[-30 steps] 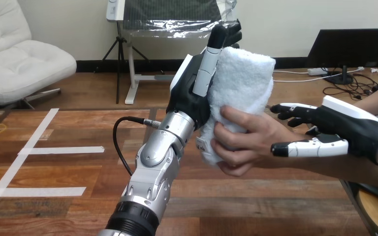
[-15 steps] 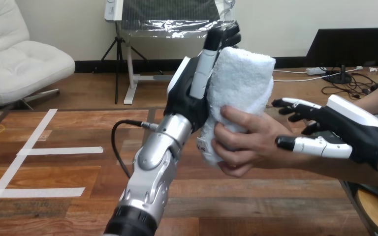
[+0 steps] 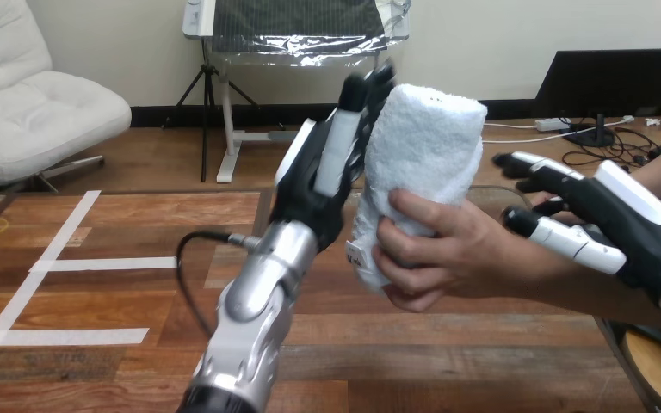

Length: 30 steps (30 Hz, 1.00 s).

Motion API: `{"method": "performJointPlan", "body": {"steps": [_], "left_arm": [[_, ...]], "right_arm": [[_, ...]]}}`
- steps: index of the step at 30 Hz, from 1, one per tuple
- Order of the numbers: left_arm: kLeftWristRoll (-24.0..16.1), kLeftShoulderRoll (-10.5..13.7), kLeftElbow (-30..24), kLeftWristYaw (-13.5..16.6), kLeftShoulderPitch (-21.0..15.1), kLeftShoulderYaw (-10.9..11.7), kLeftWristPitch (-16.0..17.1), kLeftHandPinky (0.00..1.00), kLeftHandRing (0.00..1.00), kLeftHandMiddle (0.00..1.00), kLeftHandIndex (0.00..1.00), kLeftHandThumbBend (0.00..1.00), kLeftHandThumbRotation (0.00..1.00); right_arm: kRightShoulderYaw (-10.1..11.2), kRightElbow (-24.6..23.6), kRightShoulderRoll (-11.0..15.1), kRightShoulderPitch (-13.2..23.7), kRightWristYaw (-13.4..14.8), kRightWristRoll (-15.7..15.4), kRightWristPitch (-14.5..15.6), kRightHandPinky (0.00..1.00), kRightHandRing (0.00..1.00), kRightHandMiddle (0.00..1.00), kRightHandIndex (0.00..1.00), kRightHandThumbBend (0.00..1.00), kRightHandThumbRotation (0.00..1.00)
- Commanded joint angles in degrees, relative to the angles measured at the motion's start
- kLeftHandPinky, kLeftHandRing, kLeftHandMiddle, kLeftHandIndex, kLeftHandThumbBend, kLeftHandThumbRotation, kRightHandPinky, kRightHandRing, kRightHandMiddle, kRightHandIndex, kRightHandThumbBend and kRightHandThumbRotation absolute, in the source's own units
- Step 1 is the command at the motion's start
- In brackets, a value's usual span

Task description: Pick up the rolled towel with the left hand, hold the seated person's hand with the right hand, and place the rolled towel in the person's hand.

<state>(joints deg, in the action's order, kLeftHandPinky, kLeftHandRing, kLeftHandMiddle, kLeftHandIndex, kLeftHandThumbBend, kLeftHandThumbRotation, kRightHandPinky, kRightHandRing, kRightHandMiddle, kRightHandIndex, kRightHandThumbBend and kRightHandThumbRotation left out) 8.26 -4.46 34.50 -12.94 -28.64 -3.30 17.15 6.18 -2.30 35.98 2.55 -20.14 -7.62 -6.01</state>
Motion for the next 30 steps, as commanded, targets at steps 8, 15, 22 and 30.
{"method": "performJointPlan", "body": {"steps": [8, 15, 22, 30], "left_arm": [[-2.0, 1.5, -5.4, 1.9, 2.8, 1.3, 4.0, 1.00, 0.98, 0.95, 0.93, 0.84, 1.00], [-2.8, 1.8, -7.7, 3.0, 5.2, 1.7, 5.9, 1.00, 0.98, 0.94, 0.93, 0.84, 1.00], [-2.8, 2.3, -9.9, 3.0, 7.3, 2.3, 7.2, 1.00, 0.98, 0.94, 0.92, 0.84, 1.00], [-2.6, 2.8, -13.9, 2.8, 10.0, 2.6, 6.8, 1.00, 0.99, 0.95, 0.92, 0.83, 1.00]], "right_arm": [[2.8, -2.6, -5.0, -0.5, 4.9, 3.3, -3.2, 0.86, 0.93, 0.93, 0.94, 0.97, 1.00], [3.1, -3.2, -7.3, -1.4, 6.2, 5.2, -5.9, 0.87, 0.94, 0.94, 0.94, 0.95, 1.00], [3.6, -4.4, -9.8, -2.5, 7.5, 7.3, -8.4, 0.87, 0.94, 0.94, 0.95, 0.92, 1.00], [4.0, -5.7, -12.3, -3.7, 8.3, 9.8, -12.1, 0.85, 0.93, 0.92, 0.93, 0.89, 1.00]]}}
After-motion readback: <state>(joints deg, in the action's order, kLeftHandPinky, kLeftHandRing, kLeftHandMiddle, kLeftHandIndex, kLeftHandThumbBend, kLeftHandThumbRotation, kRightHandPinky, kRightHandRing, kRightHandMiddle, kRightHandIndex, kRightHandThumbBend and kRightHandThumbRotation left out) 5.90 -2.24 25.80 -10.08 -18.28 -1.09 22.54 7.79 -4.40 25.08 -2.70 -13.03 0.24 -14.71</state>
